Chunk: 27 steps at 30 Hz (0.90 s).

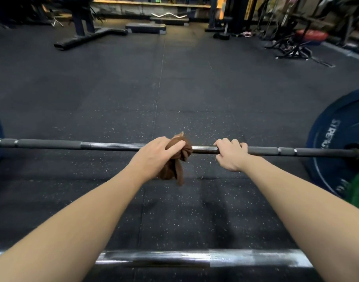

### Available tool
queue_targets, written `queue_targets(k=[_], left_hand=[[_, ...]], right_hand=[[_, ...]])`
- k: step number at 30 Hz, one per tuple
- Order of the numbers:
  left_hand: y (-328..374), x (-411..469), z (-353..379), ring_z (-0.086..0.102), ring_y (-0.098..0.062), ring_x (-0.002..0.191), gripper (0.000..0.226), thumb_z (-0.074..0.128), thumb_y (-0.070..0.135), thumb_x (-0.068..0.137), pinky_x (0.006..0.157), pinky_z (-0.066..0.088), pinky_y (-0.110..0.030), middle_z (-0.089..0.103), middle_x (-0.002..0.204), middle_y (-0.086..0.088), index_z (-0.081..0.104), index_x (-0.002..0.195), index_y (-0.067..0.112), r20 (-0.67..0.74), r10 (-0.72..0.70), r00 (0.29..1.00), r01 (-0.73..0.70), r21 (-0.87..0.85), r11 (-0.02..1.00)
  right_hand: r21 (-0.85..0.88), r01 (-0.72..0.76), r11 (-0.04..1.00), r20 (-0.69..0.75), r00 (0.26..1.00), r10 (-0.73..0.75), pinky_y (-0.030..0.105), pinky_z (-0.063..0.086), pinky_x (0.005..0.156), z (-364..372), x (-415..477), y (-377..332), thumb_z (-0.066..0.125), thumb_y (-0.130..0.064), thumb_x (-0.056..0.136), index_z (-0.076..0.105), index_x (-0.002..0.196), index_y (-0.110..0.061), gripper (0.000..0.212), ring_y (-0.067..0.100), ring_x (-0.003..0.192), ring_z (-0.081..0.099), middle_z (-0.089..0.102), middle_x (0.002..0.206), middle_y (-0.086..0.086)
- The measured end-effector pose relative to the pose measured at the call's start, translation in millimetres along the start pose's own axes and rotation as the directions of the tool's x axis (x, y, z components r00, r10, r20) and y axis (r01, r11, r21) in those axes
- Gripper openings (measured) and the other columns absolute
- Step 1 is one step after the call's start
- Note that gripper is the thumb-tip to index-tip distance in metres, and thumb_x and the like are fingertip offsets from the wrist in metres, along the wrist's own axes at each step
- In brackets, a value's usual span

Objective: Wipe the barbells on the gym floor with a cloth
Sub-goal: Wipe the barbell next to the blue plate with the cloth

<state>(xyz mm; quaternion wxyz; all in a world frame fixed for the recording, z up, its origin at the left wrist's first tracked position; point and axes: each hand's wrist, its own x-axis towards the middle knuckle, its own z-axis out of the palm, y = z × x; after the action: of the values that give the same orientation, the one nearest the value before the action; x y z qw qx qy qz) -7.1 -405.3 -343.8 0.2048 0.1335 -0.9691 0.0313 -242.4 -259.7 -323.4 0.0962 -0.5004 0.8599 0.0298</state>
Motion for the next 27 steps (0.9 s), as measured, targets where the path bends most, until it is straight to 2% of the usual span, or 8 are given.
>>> queue_targets(k=[5, 8, 10, 13, 16, 19, 24, 27], left_hand=[[-21, -26, -12, 0.061, -0.039, 0.097, 0.082, 0.080, -0.004, 0.074, 0.063, 0.053, -0.042, 0.063, 0.111, -0.018, 0.041, 0.141, 0.025, -0.004, -0.069, 0.998, 0.069, 0.002, 0.998], [-7, -21, -8, 0.058, -0.036, 0.097, 0.071, 0.080, -0.004, 0.074, 0.066, 0.055, -0.041, 0.062, 0.108, -0.016, 0.047, 0.131, 0.023, -0.027, -0.107, 0.994, 0.107, -0.022, 0.994], [5, -12, -2, 0.052, -0.030, 0.102, 0.066, 0.078, -0.002, 0.078, 0.073, 0.052, -0.037, 0.058, 0.114, -0.011, 0.049, 0.131, 0.025, -0.017, -0.117, 0.993, 0.116, -0.058, 0.992], [34, 11, 11, 0.049, -0.027, 0.092, 0.071, 0.075, -0.004, 0.075, 0.061, 0.041, -0.035, 0.051, 0.101, -0.007, 0.043, 0.131, 0.025, 0.001, -0.048, 0.999, 0.048, -0.005, 0.999], [70, 38, 16, 0.053, -0.030, 0.091, 0.061, 0.070, 0.001, 0.082, 0.067, 0.029, -0.033, 0.054, 0.098, -0.008, 0.050, 0.135, 0.024, -0.009, -0.132, 0.991, 0.131, -0.051, 0.990], [89, 47, 18, 0.055, -0.034, 0.090, 0.055, 0.065, 0.003, 0.086, 0.073, 0.039, -0.038, 0.058, 0.099, -0.013, 0.055, 0.138, 0.020, 0.006, -0.134, 0.991, 0.134, -0.065, 0.989], [60, 36, 13, 0.052, -0.030, 0.110, 0.064, 0.065, 0.009, 0.091, 0.087, 0.049, -0.041, 0.055, 0.133, -0.010, 0.043, 0.147, 0.029, 0.076, -0.051, 0.996, 0.058, -0.094, 0.994], [36, 14, 0, 0.047, -0.030, 0.124, 0.064, 0.062, 0.011, 0.093, 0.094, 0.050, -0.045, 0.049, 0.146, -0.005, 0.035, 0.146, 0.034, 0.133, -0.082, 0.988, 0.097, -0.110, 0.989]], right_hand=[[-0.007, 0.000, 1.000, -0.062, 0.998, -0.001, 0.048, 0.026, 0.108, 7, 0, -2, 0.041, -0.025, 0.100, 0.041, 0.135, -0.026, 0.034, 0.029, 0.119, 0.040, 0.043, 0.127, 0.000], [-0.032, 0.003, 0.999, -0.100, 0.995, -0.007, 0.048, 0.026, 0.107, 12, 0, 0, 0.041, -0.022, 0.100, 0.041, 0.134, -0.026, 0.035, 0.029, 0.115, 0.040, 0.042, 0.123, 0.000], [-0.054, 0.009, 0.998, -0.119, 0.993, -0.016, 0.047, 0.028, 0.106, 14, 1, 1, 0.040, -0.019, 0.099, 0.040, 0.135, -0.026, 0.036, 0.029, 0.114, 0.041, 0.042, 0.122, 0.000], [-0.077, 0.004, 0.997, -0.155, 0.988, -0.016, 0.046, 0.028, 0.104, 16, 1, 1, 0.039, -0.016, 0.099, 0.039, 0.135, -0.026, 0.038, 0.028, 0.112, 0.041, 0.042, 0.123, 0.000], [-0.132, -0.017, 0.991, -0.201, 0.980, -0.010, 0.045, 0.031, 0.101, 23, 2, 1, 0.044, -0.013, 0.096, 0.039, 0.133, -0.025, 0.039, 0.028, 0.112, 0.043, 0.042, 0.123, 0.001], [-0.169, -0.017, 0.985, -0.215, 0.976, -0.020, 0.045, 0.032, 0.101, 25, 1, 3, 0.049, -0.011, 0.090, 0.037, 0.131, -0.022, 0.043, 0.029, 0.116, 0.044, 0.042, 0.123, 0.002], [-0.185, -0.008, 0.983, -0.259, 0.965, -0.041, 0.044, 0.034, 0.099, 25, -2, 0, 0.047, -0.014, 0.095, 0.039, 0.131, -0.022, 0.038, 0.029, 0.116, 0.047, 0.046, 0.124, 0.002], [-0.192, -0.005, 0.981, -0.261, 0.964, -0.046, 0.042, 0.034, 0.096, 24, -5, -1, 0.050, -0.020, 0.095, 0.040, 0.131, -0.022, 0.037, 0.028, 0.112, 0.047, 0.048, 0.123, 0.002]])
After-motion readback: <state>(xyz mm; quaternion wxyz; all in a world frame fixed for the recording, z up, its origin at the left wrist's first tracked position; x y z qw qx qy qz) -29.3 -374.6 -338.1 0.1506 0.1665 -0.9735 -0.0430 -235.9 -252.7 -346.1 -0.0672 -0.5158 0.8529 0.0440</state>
